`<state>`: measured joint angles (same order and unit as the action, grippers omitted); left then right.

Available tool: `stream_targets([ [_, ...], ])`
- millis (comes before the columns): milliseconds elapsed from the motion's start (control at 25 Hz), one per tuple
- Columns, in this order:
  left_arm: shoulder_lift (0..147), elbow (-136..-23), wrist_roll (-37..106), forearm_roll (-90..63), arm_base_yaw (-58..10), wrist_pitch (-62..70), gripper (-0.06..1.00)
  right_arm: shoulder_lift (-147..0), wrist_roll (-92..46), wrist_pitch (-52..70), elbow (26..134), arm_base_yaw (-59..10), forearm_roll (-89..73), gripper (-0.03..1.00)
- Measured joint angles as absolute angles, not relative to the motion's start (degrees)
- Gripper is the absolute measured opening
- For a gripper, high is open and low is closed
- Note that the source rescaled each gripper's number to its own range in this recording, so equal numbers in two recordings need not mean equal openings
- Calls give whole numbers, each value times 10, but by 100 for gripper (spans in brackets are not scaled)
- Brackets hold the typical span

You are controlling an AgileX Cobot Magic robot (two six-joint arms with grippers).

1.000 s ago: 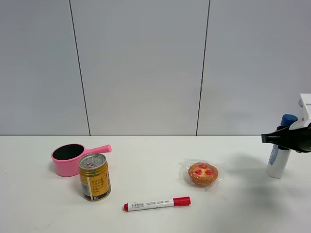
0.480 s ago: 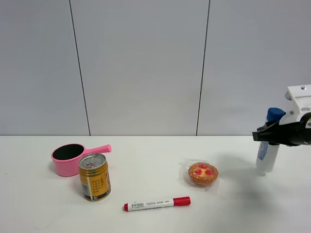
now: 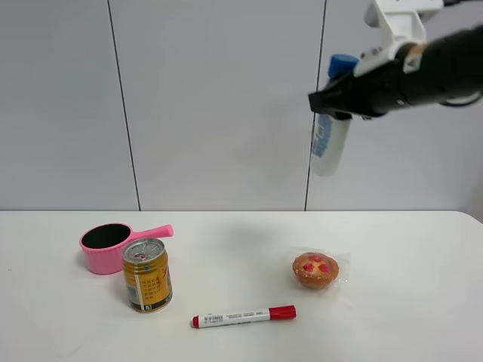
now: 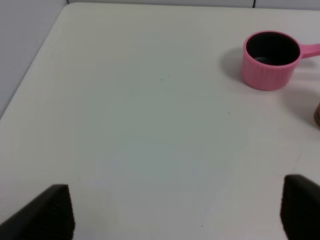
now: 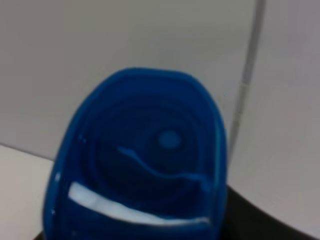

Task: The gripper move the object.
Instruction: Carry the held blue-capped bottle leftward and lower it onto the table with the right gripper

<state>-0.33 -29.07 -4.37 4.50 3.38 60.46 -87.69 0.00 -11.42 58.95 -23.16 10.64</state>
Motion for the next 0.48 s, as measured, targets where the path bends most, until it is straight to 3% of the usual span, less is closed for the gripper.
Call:
stream_targets([
  [280, -3, -291, -44, 45, 34, 605, 100, -961, 0, 43, 842, -341, 110, 1],
  [480, -3, -291, -44, 45, 34, 605, 100, -1068, 0, 101, 985, -375, 109, 1],
])
